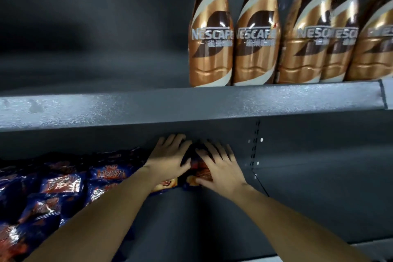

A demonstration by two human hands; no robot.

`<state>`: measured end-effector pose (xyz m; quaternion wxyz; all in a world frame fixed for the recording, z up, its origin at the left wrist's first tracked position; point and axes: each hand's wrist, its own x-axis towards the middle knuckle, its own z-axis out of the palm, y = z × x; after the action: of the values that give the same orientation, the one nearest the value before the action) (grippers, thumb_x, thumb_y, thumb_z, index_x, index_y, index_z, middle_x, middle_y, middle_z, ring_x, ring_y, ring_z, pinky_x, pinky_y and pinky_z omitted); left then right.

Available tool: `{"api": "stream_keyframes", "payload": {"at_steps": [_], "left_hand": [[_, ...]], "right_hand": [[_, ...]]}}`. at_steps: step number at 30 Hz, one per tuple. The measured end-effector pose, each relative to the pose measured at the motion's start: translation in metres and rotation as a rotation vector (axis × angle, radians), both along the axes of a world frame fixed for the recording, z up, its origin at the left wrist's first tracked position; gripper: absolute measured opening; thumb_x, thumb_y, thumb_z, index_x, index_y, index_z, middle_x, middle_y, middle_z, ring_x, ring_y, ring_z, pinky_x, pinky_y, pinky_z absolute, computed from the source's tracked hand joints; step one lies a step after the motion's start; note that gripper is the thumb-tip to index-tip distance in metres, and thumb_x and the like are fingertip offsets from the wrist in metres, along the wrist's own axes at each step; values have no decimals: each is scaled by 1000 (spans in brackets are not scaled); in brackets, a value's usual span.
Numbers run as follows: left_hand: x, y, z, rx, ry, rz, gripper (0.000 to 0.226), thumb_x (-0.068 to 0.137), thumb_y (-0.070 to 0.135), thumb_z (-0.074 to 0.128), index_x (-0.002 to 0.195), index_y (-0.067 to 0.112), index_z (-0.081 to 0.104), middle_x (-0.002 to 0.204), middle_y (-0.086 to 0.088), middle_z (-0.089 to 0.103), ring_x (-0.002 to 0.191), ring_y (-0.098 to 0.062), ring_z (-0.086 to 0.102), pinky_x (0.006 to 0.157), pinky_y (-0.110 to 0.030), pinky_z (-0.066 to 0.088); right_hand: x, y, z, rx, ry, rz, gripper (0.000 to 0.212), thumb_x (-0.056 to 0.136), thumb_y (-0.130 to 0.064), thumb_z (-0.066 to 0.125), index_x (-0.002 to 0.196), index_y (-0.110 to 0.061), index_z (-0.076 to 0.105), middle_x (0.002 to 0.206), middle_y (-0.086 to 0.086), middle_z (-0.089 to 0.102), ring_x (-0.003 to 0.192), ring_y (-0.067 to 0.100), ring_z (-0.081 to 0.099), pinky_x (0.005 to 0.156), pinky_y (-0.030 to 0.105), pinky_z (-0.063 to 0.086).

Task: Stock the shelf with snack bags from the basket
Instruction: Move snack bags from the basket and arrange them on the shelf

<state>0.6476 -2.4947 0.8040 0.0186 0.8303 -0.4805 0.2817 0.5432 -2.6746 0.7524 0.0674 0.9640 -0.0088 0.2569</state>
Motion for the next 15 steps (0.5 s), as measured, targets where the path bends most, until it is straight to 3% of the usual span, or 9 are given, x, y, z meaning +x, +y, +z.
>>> {"api": "stream_keyframes", "payload": {"at_steps": [4, 6, 10, 15], "left_hand": [[-48, -78, 17, -36, 75, -165, 54, 85, 45, 39, 122, 12, 61, 124, -8, 58, 107, -31, 57, 85, -44, 47], [-88, -123, 20, -36, 119, -230, 57, 87, 47, 32, 130, 17, 54, 134, -4, 52, 116, -28, 53, 92, -44, 45], [-182, -216, 18, -50, 164, -302, 54, 96, 43, 40, 145, 20, 34, 148, 1, 38, 129, -22, 43, 101, -39, 38], [-330, -326, 3, -45, 237, -506, 58, 99, 47, 35, 148, 17, 29, 152, -1, 32, 137, -23, 32, 106, -43, 32]], "right_hand": [[-51, -38, 22, 108, -62, -152, 69, 76, -56, 62, 135, -23, 47, 131, 7, 56, 121, 32, 53, 92, 46, 47], [-90, -68, 31, 121, -52, -247, 65, 80, -50, 61, 136, -19, 47, 136, 6, 52, 125, 30, 48, 97, 43, 43], [-198, -135, 39, 178, -94, -458, 70, 91, -47, 54, 150, -21, 27, 154, 0, 30, 142, 23, 26, 111, 42, 32], [-380, -224, 33, 232, -114, -765, 71, 92, -54, 51, 151, -21, 27, 153, 0, 34, 141, 26, 30, 108, 45, 37]]}}
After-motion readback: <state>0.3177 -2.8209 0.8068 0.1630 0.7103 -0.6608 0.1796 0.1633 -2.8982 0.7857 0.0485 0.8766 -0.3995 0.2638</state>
